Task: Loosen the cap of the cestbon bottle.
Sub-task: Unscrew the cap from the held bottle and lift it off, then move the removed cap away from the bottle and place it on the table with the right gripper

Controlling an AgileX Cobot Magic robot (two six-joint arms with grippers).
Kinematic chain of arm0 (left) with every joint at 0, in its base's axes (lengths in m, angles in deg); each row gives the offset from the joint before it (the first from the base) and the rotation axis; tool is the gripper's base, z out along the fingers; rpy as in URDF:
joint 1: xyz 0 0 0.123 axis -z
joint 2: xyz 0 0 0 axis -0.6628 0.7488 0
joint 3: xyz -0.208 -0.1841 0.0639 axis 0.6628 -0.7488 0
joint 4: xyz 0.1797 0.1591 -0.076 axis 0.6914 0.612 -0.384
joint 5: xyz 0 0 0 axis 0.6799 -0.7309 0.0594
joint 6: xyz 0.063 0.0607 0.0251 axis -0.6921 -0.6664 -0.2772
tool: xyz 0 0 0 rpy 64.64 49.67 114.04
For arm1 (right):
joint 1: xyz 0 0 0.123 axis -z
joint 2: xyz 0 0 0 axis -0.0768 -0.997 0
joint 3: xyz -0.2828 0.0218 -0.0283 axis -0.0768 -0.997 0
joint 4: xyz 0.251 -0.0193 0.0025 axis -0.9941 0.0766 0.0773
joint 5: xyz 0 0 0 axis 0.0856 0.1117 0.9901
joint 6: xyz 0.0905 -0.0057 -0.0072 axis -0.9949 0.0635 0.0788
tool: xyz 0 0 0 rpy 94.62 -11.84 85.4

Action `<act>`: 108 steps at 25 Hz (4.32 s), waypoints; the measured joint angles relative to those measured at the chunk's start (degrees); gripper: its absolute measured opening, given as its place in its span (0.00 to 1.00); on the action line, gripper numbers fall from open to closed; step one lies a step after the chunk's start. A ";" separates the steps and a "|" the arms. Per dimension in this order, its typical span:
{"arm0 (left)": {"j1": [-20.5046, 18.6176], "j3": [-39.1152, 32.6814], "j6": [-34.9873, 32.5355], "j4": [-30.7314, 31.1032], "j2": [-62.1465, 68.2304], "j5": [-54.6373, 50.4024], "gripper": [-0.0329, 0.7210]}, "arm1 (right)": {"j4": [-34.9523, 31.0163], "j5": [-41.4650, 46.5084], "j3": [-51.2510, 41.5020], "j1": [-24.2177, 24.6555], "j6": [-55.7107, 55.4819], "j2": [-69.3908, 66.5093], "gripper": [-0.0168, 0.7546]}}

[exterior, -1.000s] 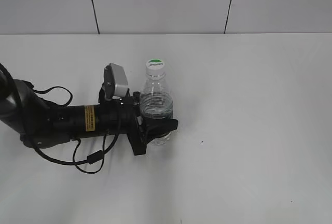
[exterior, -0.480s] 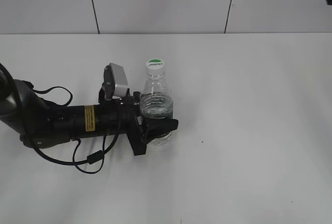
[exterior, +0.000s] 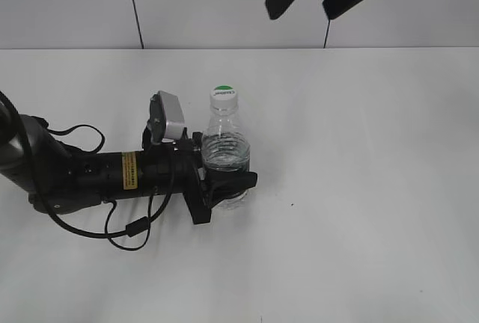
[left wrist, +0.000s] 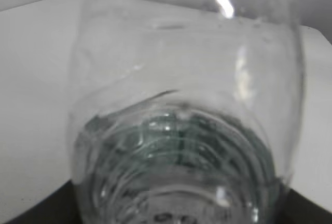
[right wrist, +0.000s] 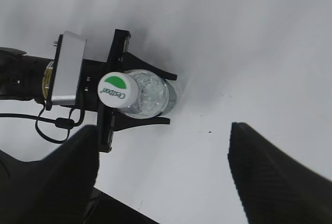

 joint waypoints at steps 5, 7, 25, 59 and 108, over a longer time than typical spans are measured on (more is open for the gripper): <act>0.00 0.00 0.00 0.00 0.00 0.00 0.58 | 0.00 0.00 1.15 -3.80 -1.47 -4.10 0.79; 0.00 0.00 0.00 0.00 0.00 0.00 0.58 | 0.00 0.00 1.15 -4.76 -1.83 -5.62 0.79; 0.00 0.00 0.00 0.00 0.00 0.05 0.58 | -0.67 0.23 7.15 -7.33 -3.03 -15.33 0.79; 0.00 0.00 -0.05 0.00 0.00 -0.04 0.58 | -0.74 0.23 7.26 -8.19 8.74 -18.39 0.41; 0.00 0.05 0.00 -0.26 0.00 -0.11 0.58 | 20.24 0.41 6.43 -3.19 0.95 -2.58 0.40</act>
